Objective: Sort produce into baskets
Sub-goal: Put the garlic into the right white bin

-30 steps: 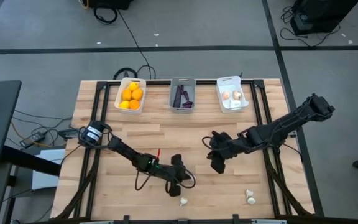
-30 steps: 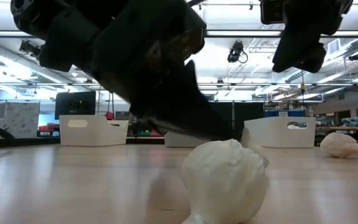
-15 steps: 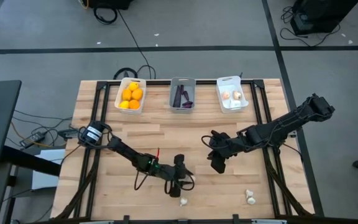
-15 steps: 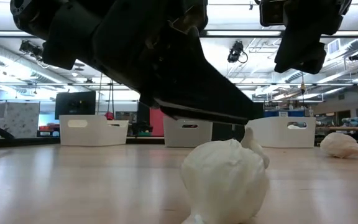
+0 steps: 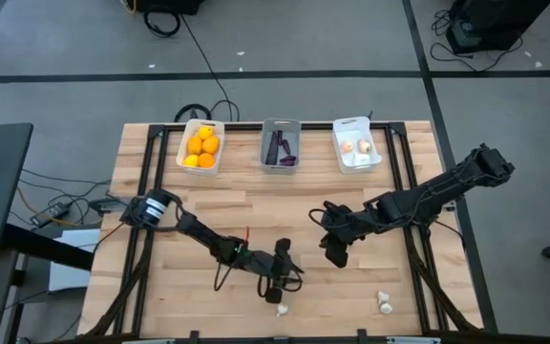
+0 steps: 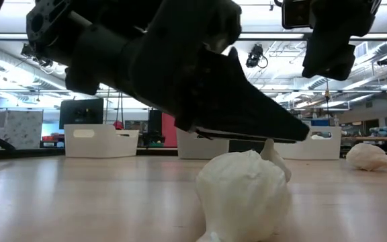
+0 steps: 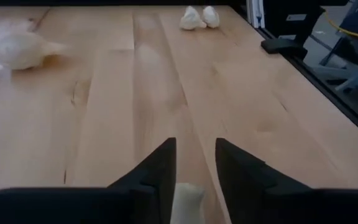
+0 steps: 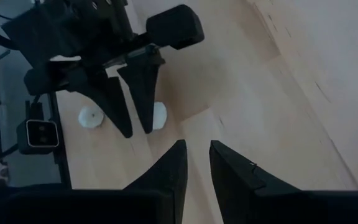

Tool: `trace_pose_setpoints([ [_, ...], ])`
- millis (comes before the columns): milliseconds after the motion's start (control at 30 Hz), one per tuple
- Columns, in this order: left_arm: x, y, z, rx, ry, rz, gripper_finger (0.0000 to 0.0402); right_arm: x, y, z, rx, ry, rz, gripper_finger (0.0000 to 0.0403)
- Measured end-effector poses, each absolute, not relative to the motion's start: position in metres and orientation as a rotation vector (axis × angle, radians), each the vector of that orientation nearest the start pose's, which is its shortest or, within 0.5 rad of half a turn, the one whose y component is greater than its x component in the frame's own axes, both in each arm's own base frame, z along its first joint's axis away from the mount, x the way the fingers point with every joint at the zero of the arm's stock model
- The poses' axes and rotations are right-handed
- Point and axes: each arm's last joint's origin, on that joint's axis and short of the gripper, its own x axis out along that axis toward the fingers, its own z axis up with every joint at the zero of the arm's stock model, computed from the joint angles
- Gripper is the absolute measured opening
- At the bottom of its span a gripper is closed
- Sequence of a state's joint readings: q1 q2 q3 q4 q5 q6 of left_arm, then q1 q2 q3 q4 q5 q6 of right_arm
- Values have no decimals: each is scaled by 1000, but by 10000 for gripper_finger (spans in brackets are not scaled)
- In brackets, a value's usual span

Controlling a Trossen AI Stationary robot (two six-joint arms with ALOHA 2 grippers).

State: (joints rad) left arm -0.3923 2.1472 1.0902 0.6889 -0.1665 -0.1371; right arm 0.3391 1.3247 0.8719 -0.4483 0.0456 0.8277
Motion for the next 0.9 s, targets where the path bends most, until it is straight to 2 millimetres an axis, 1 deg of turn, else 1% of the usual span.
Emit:
trace_pose_setpoints([
  [167, 396, -159, 103, -18, 415, -191, 75, 248, 86, 230, 597, 945, -98, 82],
  [333, 397, -156, 102, -41, 446, -171, 17, 248, 86, 230, 578, 944, -89, 82],
  [400, 398, -153, 103, -97, 443, -153, 8, 248, 85, 230, 568, 944, -85, 82],
  [500, 402, -146, 109, -173, 387, -126, 8, 248, 84, 230, 561, 944, -86, 82],
  [533, 404, -142, 115, -200, 350, -114, 7, 248, 83, 230, 560, 947, -91, 82],
  [600, 408, -133, 134, -249, 282, -95, 4, 247, 81, 228, 555, 968, -109, 82],
  [700, 411, -115, 155, -292, 228, -60, 4, 242, 77, 225, 547, 1029, -142, 82],
  [800, 413, -94, 170, -342, 191, -12, 3, 239, 72, 222, 591, 1065, -214, 83],
  [900, 415, -70, 188, -459, 128, 42, 2, 242, 65, 222, 624, 1051, -246, 94],
])
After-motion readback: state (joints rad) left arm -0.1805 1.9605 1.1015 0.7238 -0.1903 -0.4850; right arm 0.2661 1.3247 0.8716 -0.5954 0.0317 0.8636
